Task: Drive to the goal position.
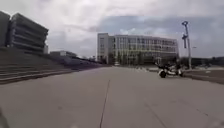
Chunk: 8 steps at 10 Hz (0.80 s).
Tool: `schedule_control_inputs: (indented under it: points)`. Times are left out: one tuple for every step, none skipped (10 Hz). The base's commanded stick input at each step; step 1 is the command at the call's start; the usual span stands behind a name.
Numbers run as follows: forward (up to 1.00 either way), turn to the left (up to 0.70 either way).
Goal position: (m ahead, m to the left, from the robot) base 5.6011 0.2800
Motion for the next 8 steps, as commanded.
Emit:
schedule_control_inputs:
  points:
    - [0.85, 0.00]
    - [0.85, 0.00]
    - [0.85, 0.00]
    - [0.85, 0.00]
    - [0.85, 0.00]
    - [0.85, 0.00]
    - [0.85, 0.00]
    - [0.85, 0.00]
